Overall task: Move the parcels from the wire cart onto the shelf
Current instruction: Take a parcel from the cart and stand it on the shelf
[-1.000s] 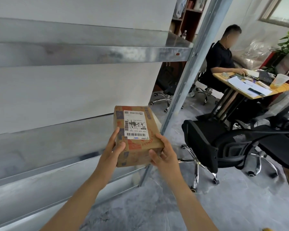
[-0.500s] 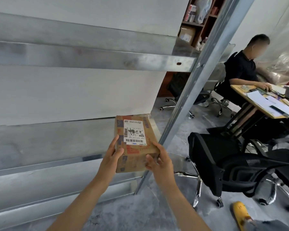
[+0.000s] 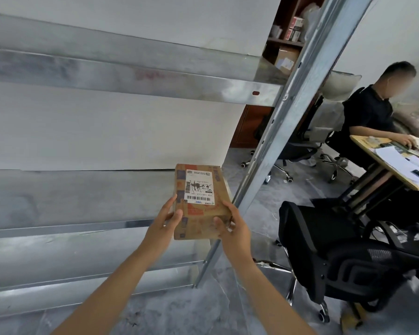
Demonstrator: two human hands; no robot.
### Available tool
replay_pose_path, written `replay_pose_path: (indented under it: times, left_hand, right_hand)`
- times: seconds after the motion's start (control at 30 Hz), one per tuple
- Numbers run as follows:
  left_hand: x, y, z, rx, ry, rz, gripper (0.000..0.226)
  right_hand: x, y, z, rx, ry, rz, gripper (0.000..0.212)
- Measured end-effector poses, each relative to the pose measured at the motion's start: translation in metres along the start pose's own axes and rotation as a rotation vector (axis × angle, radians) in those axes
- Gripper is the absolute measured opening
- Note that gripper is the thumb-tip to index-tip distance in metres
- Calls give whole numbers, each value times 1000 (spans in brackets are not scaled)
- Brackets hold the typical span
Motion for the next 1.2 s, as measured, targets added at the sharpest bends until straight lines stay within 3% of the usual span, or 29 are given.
replay_pose_path:
  times: [0.23, 0.4, 0.53, 0.6, 0.73, 0.9, 1.03, 1.2]
  left_hand:
    - [16, 12, -8, 17, 54, 60, 53]
    - [21, 23, -9, 20, 18, 133, 54]
    - [20, 26, -4, 8, 19, 199, 55]
    - [19, 29, -1, -7, 62, 214, 65]
    - [11, 39, 7, -29, 193, 233, 47]
    - [-24, 34, 22, -41, 471, 175, 44]
    - [-90, -1, 35, 7, 637, 286, 46]
    - [-189, -82, 47, -64, 820, 529, 63]
  right_hand:
    - [-12, 21, 12, 52, -212, 13, 48]
    - [-10, 36, 8, 18, -589, -54, 48]
    - [-7, 38, -2, 6, -754, -98, 48]
    - [-4, 41, -8, 9, -792, -122, 48]
    - [-2, 53, -21, 58, -738, -166, 51]
    - [11, 63, -42, 56, -814, -302, 42]
    - [35, 47, -82, -78, -817, -294, 47]
    - [115, 14, -134, -366, -803, -490, 44]
Point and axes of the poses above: each hand's wrist, its own y-axis towards the middle knuckle, its own x-axis out of the palm, z = x × y, the point moved 6 cm from there along y, towards the middle knuckle, and after that the axes turned 6 degrees about -y, right-handed, at the moved point
